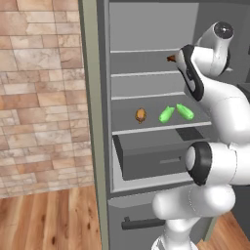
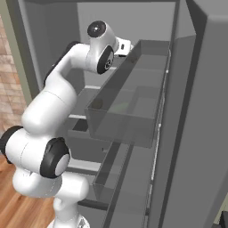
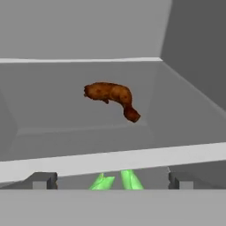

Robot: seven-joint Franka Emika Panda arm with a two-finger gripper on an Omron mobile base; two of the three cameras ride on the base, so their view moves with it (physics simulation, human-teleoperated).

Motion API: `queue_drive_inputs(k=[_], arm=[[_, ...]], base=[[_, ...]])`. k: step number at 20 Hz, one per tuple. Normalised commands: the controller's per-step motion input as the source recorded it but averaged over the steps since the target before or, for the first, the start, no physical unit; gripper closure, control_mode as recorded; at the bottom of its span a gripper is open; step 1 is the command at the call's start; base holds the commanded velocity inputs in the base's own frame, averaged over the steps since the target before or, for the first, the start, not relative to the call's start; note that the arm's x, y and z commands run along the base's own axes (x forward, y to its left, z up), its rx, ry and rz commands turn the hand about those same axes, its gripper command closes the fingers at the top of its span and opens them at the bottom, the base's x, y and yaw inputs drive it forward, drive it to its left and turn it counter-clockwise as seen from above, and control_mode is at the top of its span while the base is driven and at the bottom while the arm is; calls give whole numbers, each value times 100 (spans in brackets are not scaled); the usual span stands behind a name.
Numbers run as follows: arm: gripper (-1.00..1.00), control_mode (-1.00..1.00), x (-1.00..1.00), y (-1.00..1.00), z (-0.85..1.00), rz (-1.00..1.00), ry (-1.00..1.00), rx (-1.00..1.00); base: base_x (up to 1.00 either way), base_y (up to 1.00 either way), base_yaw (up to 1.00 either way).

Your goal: Place one corn and one chicken drumstick in each tupperware on the nearby counter, to pack two identical lunches.

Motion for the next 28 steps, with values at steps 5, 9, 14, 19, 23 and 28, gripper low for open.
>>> queue_drive_inputs(k=[5, 9, 14, 19, 23, 28], arm=[[-100, -100, 25, 0, -3, 5, 9, 0], [-100, -100, 15, -3, -6, 6, 11, 0], [-100, -100, 15, -9, -3, 6, 7, 0], [-100, -100, 18, -8, -6, 5, 4, 0], [-100, -100, 22, -9, -11, 6, 3, 0], [-100, -100, 25, -8, -15, 6, 1, 0]], base=[[0, 0, 0], [0, 0, 0], [0, 0, 0], [0, 0, 0], [0, 0, 0], [0, 0, 0]])
